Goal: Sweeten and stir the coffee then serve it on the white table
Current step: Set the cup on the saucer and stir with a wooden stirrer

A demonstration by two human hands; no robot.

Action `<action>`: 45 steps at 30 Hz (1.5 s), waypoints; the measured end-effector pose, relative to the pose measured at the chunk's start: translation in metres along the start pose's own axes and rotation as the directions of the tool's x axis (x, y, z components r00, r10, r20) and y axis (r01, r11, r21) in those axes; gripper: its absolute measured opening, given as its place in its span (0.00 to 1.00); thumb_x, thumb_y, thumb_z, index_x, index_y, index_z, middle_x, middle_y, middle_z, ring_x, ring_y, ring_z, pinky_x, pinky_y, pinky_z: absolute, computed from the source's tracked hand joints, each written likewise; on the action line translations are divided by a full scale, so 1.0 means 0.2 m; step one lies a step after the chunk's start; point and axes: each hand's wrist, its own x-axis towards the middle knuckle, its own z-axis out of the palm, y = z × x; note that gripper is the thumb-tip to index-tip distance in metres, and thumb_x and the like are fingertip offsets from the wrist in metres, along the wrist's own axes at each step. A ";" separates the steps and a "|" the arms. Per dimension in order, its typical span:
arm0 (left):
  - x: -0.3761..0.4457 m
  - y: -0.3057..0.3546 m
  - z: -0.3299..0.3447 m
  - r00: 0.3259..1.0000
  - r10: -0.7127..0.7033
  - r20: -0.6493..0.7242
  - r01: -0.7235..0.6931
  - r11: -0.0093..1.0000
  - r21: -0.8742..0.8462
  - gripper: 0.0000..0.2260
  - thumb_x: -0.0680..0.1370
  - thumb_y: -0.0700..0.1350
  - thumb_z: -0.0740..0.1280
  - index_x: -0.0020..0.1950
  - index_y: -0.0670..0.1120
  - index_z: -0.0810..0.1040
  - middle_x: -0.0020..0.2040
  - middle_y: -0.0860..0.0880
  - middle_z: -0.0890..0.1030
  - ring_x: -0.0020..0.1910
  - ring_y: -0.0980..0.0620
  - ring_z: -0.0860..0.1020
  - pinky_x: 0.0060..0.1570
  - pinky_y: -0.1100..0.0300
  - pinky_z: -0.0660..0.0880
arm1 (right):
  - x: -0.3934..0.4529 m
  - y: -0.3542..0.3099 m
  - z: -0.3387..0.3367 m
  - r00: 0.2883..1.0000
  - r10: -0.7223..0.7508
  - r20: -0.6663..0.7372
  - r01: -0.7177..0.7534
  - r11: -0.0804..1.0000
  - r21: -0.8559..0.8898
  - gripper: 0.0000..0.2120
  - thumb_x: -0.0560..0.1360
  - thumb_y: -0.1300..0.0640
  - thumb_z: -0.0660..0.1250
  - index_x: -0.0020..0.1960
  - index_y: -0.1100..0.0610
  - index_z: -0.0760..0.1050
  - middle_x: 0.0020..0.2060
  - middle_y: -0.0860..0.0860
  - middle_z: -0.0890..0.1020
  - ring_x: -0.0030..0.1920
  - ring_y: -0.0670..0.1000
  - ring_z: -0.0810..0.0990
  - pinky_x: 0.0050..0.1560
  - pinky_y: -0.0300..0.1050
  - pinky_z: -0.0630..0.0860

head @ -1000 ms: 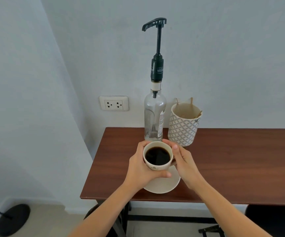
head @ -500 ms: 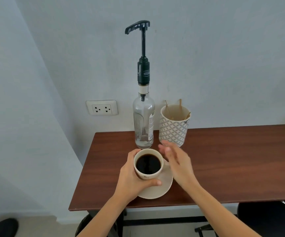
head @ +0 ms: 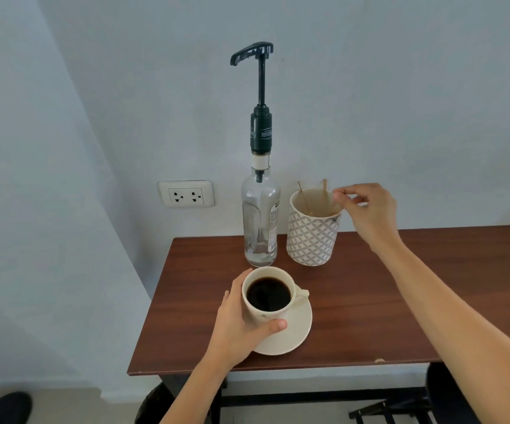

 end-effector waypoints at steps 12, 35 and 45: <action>0.02 -0.02 -0.01 0.999 -0.042 -0.013 0.042 0.999 0.004 0.41 0.61 0.60 0.84 0.69 0.68 0.68 0.68 0.64 0.77 0.71 0.58 0.74 0.73 0.40 0.68 | -0.41 -0.24 -0.05 0.999 -0.049 -0.007 0.045 0.865 0.500 0.06 0.78 0.61 0.68 0.43 0.53 0.80 0.31 0.41 0.82 0.33 0.40 0.76 0.38 0.34 0.74; 0.03 -0.06 -0.01 0.999 -0.040 -0.035 0.039 0.999 -0.011 0.44 0.59 0.61 0.84 0.72 0.60 0.71 0.68 0.57 0.79 0.71 0.48 0.75 0.69 0.40 0.73 | -0.60 -0.17 0.13 0.857 -0.104 0.504 0.042 0.990 0.132 0.08 0.76 0.58 0.70 0.39 0.54 0.83 0.36 0.45 0.83 0.36 0.50 0.79 0.38 0.42 0.74; 0.03 -0.05 -0.01 0.999 -0.040 -0.030 0.040 0.999 -0.002 0.42 0.59 0.60 0.84 0.70 0.63 0.70 0.68 0.60 0.78 0.70 0.51 0.75 0.70 0.41 0.72 | -0.54 -0.17 0.10 0.870 -0.133 0.475 0.148 0.989 0.006 0.07 0.77 0.60 0.68 0.41 0.56 0.81 0.30 0.41 0.79 0.32 0.39 0.75 0.36 0.28 0.68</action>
